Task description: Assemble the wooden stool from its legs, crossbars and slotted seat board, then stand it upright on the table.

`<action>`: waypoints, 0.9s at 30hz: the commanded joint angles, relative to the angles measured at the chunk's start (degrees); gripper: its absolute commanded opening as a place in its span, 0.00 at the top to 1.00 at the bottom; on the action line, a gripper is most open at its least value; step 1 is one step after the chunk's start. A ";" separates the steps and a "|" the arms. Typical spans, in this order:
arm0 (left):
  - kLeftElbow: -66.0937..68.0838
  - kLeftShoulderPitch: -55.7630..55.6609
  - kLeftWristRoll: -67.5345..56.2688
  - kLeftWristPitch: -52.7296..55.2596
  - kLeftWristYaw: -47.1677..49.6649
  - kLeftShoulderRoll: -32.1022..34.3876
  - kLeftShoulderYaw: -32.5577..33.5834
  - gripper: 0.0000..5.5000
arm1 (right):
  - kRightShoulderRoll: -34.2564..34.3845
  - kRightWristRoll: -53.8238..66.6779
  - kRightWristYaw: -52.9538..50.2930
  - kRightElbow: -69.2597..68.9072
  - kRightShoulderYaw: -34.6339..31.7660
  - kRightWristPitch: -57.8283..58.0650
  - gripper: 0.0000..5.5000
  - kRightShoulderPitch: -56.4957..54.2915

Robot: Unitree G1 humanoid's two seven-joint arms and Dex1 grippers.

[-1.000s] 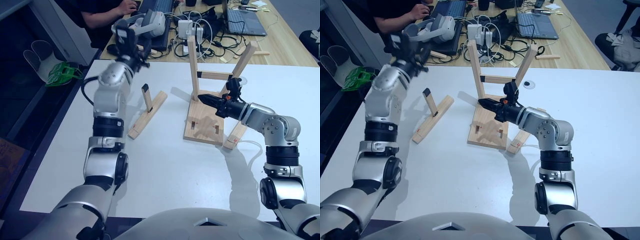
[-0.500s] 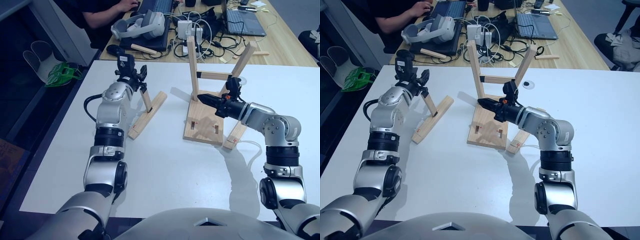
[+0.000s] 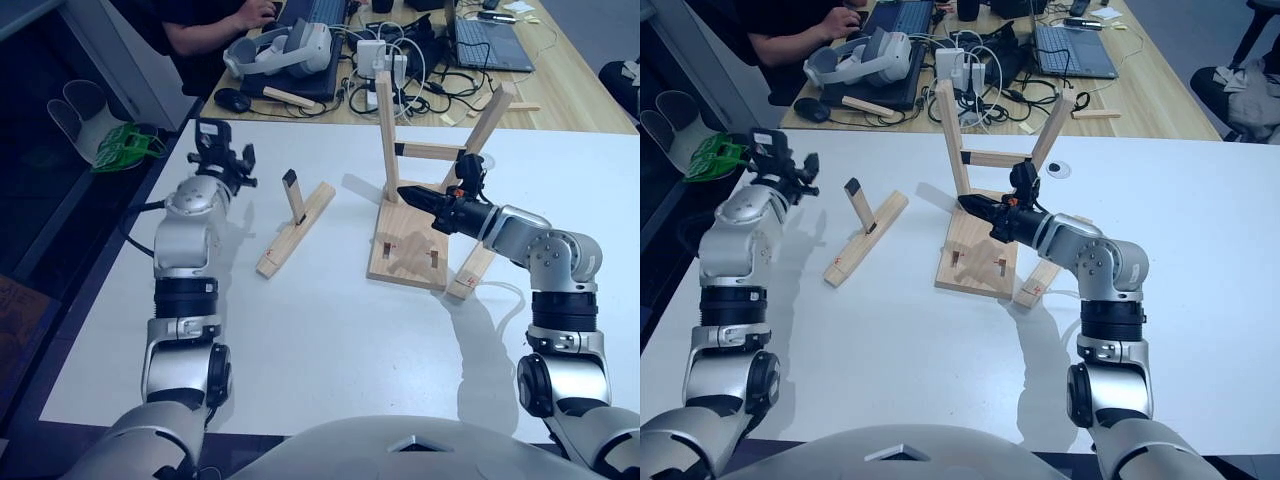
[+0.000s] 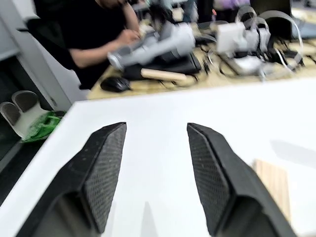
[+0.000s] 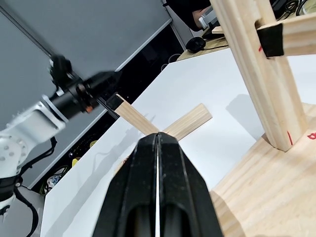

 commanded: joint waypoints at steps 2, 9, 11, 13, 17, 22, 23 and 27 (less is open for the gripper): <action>-9.71 2.53 -2.80 5.92 -7.01 -1.00 -6.65 0.59 | -0.25 0.53 -0.46 0.26 -0.67 0.21 1.00 -0.70; -15.18 4.55 -3.31 10.67 -11.42 -0.75 -12.23 0.59 | 0.13 0.58 -0.90 0.60 -0.93 -0.32 1.00 -0.90; -16.58 5.19 -3.15 11.92 -11.64 -0.66 -13.09 0.59 | 0.25 0.77 -1.16 0.41 -1.22 -0.23 1.00 -0.83; -17.73 5.87 -3.01 13.02 -12.15 -0.31 -14.11 0.59 | 0.35 0.92 -1.33 0.33 -1.41 -0.16 1.00 -0.80; -17.12 4.70 -2.19 14.72 -10.62 -0.80 -13.68 0.59 | 0.55 1.02 -1.53 0.59 -1.49 -0.25 1.00 -1.05; -7.97 -2.01 0.37 13.79 -12.66 3.01 -14.25 0.59 | 0.86 0.83 -1.76 0.94 -1.25 -0.90 1.00 -1.27; -6.32 -2.85 0.72 13.90 -14.13 4.70 -14.75 0.59 | 1.01 0.86 -1.88 0.95 -1.32 -1.10 1.00 -1.29; -5.73 -2.53 -0.42 15.85 -19.92 9.35 -15.05 0.59 | 1.57 1.44 -2.53 0.73 -2.18 -1.54 1.00 -1.08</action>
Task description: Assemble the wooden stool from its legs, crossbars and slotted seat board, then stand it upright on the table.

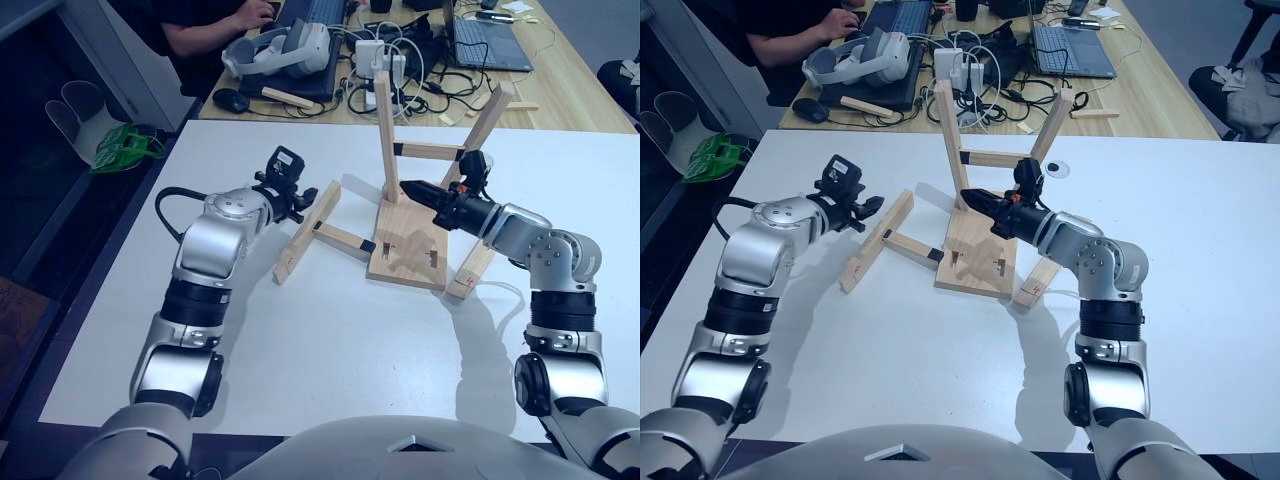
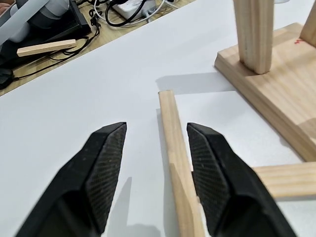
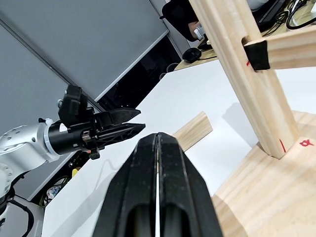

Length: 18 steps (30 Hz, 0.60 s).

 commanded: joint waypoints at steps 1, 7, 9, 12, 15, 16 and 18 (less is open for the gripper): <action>0.03 -0.37 -0.97 2.31 -4.58 3.33 -0.34 0.59 | 0.47 0.74 -1.25 0.02 -1.21 -0.20 1.00 -0.80; 15.34 -8.48 0.68 -2.97 -10.35 0.77 -4.53 0.59 | 0.99 1.02 -1.81 0.38 -1.74 -0.49 1.00 -0.89; 23.38 -11.05 2.44 -6.71 -12.44 0.84 -6.26 0.59 | 1.22 0.73 -1.88 0.65 -1.69 -1.05 1.00 -1.03; 29.73 -13.16 3.45 -9.57 -15.14 0.64 -6.97 0.59 | 1.47 0.60 -2.07 0.76 -1.78 -1.56 1.00 -1.09; 33.86 -15.49 4.66 -11.92 -16.31 -1.18 -7.81 0.59 | 1.47 0.73 -2.12 0.89 -1.78 -1.76 1.00 -1.10; 35.47 -16.67 4.91 -12.61 -16.48 -1.89 -7.72 0.59 | 1.46 0.73 -2.11 0.99 -1.70 -1.83 1.00 -1.14; 38.50 -18.96 5.37 -13.79 -16.79 -3.11 -7.39 0.59 | 1.43 0.72 -2.16 1.07 -1.60 -1.95 1.00 -1.16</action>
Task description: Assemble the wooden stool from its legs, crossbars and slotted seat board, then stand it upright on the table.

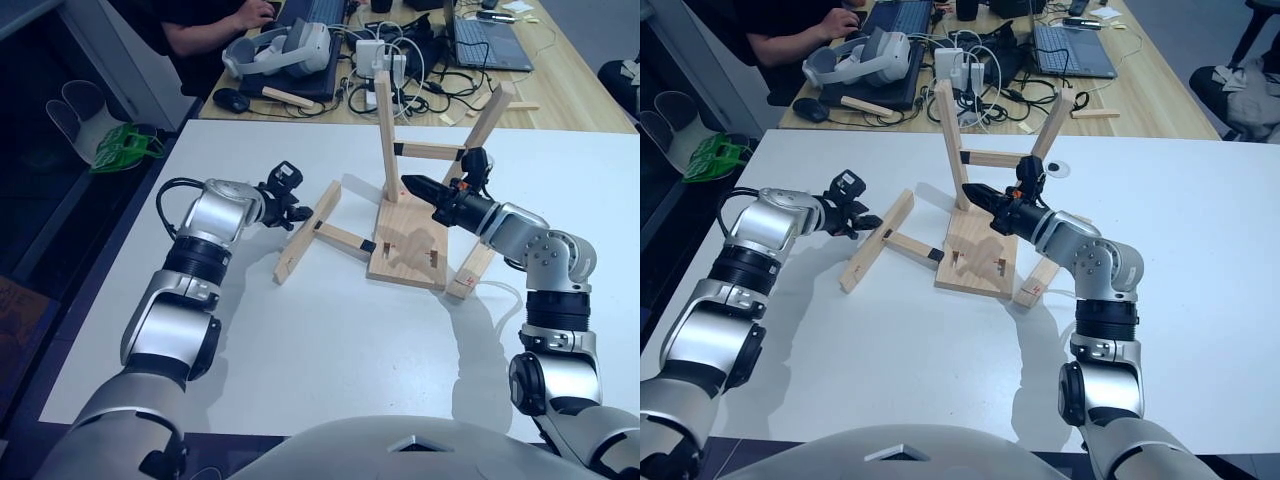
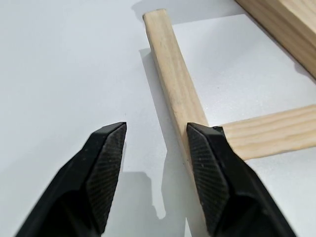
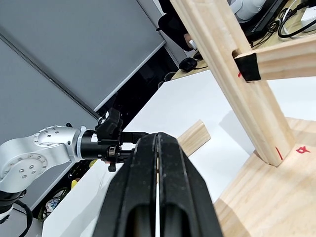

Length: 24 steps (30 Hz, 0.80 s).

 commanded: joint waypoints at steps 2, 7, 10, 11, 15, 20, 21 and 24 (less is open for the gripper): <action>8.45 -7.19 1.89 -3.70 -0.30 -3.47 0.40 0.59 | -0.14 0.05 -0.18 0.29 -0.02 -0.53 1.00 -1.12; 18.10 -11.31 5.68 -10.40 -0.43 -6.48 -1.48 0.59 | -0.05 -0.08 -0.26 0.41 0.27 -1.00 1.00 -1.08; 24.41 -12.62 8.12 -13.80 -1.45 -7.69 -2.39 0.59 | 0.01 -0.05 -0.29 0.41 0.36 -1.10 1.00 -1.02; 26.91 -13.00 9.16 -14.89 -1.76 -8.12 -2.77 0.59 | 0.07 -0.08 -0.30 0.44 0.40 -1.19 1.00 -1.02; 33.25 -14.62 11.72 -17.76 -1.45 -9.75 -3.07 0.59 | 0.23 -0.15 -0.36 0.59 0.42 -1.50 1.00 -1.02; 37.64 -16.43 14.34 -19.41 -1.95 -11.04 -3.15 0.65 | 0.51 -0.09 -0.56 0.83 0.25 -1.76 1.00 -1.06; 38.28 -16.51 14.89 -19.62 -2.11 -10.96 -3.23 0.70 | 0.61 -0.11 -0.64 0.98 0.21 -1.89 1.00 -1.15; 39.49 -16.46 15.95 -19.77 -3.45 -10.55 -2.93 0.77 | 0.94 -0.01 -0.99 1.24 -0.07 -2.19 1.00 -1.35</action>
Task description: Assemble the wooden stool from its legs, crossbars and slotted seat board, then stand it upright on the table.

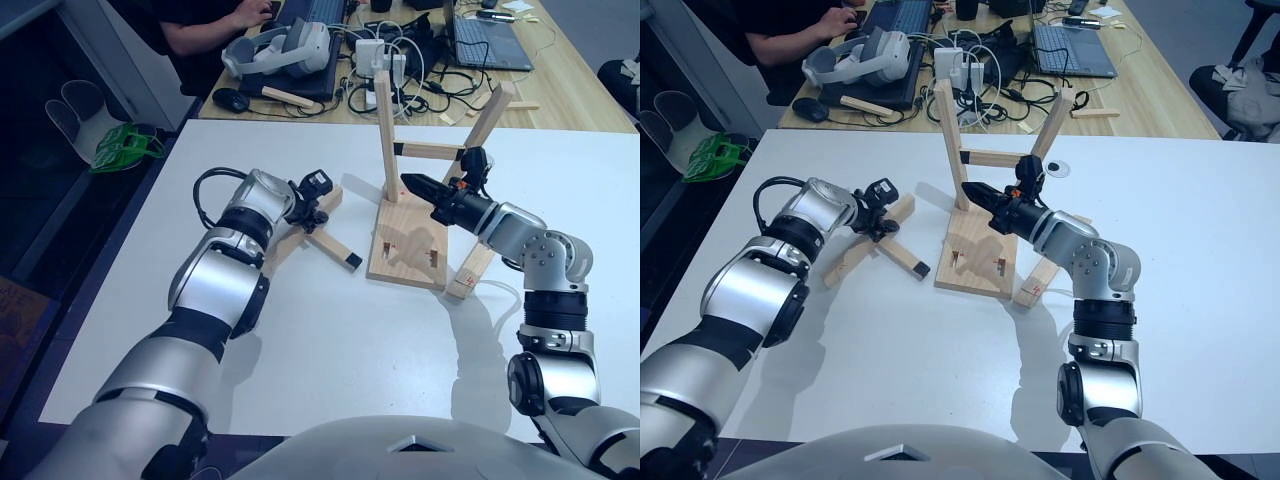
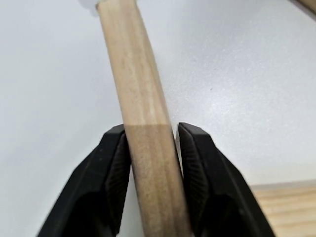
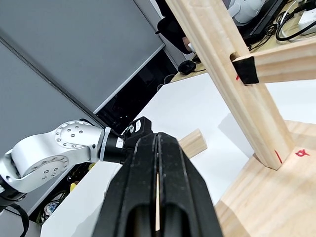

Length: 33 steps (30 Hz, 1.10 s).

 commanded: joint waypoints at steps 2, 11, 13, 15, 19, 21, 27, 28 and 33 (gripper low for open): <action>1.73 -1.23 1.95 -0.67 -2.70 0.53 -0.15 0.80 | 0.57 0.15 -0.94 0.67 -0.69 -0.80 1.00 -1.31; 0.90 -3.72 0.16 0.00 -5.85 4.19 4.24 0.81 | 1.24 0.36 -1.54 0.99 -1.52 -2.14 1.00 -1.40; 0.23 -5.16 -1.87 1.65 -6.69 5.90 7.05 0.81 | 1.51 0.92 -1.95 0.85 -2.69 -2.84 1.00 -1.23; -0.99 -6.71 -3.79 3.62 -8.41 8.26 9.53 0.81 | 1.78 1.68 -2.40 0.91 -4.25 -3.30 1.00 -1.19; -3.79 -8.33 -6.33 6.94 -9.17 14.06 13.41 0.81 | 2.07 2.10 -2.83 0.02 -5.28 -4.88 1.00 -1.10; -6.18 -9.15 -9.23 9.44 -6.78 17.64 17.62 0.81 | 1.08 0.88 -2.48 -3.07 -3.62 -5.88 1.00 -0.03; -35.04 -0.46 -27.20 21.12 5.84 16.17 38.00 0.81 | -5.93 -4.70 -0.50 -11.33 6.91 -1.97 1.00 2.68; -41.27 2.00 -29.72 23.19 8.40 14.44 40.38 0.81 | -7.62 -4.80 0.50 -13.04 8.59 -0.54 1.00 2.98; -61.60 10.53 -39.23 22.90 22.02 1.33 48.03 0.81 | -6.60 2.59 3.10 -20.54 12.33 8.75 1.00 -0.44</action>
